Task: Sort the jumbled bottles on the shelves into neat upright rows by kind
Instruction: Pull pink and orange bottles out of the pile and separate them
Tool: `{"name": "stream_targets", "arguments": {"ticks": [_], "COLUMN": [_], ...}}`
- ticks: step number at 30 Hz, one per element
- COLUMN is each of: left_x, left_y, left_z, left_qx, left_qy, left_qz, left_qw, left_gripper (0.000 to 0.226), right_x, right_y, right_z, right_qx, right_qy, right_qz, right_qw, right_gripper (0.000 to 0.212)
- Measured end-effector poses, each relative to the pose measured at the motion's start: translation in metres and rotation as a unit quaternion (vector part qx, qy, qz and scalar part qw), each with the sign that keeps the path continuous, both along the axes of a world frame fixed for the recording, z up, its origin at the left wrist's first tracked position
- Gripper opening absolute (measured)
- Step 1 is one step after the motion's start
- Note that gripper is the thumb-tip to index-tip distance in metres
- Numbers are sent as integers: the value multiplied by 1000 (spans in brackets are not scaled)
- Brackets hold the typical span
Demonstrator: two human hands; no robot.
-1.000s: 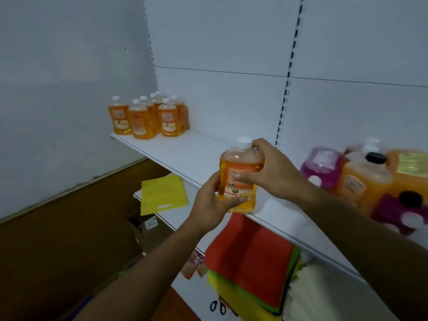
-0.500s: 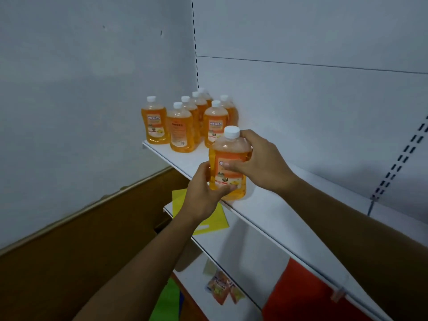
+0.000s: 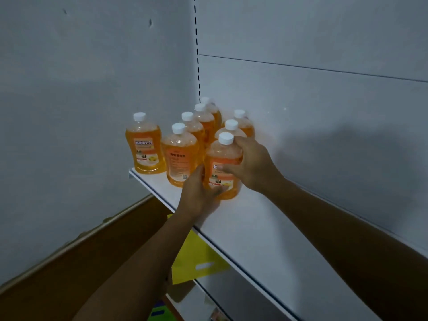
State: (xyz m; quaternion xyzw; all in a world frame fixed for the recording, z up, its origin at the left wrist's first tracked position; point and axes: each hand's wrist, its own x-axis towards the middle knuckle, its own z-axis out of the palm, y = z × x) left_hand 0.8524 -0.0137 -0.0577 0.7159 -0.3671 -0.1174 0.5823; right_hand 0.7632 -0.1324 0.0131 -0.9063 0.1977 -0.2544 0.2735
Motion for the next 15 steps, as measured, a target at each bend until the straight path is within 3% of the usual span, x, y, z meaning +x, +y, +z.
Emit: {"name": "stream_targets", "arguments": {"ticks": [3, 10, 15], "left_x": [15, 28, 32], "left_y": [-4, -5, -5], "left_z": [-7, -24, -26], "left_qx": [2, 15, 42], "left_qy": [-2, -119, -137], "left_qz": [-17, -34, -46], "left_qw": [1000, 992, 989], "left_gripper": [45, 42, 56], "right_x": [11, 12, 15], "right_y": [3, 17, 35], "right_z": [-6, -12, -16], "right_qx": [-7, 35, 21], "right_qy": [-13, -33, -33], "right_qz": [-22, -78, -128], "right_qw": [1000, 996, 991], "right_gripper": [79, 75, 82]}}
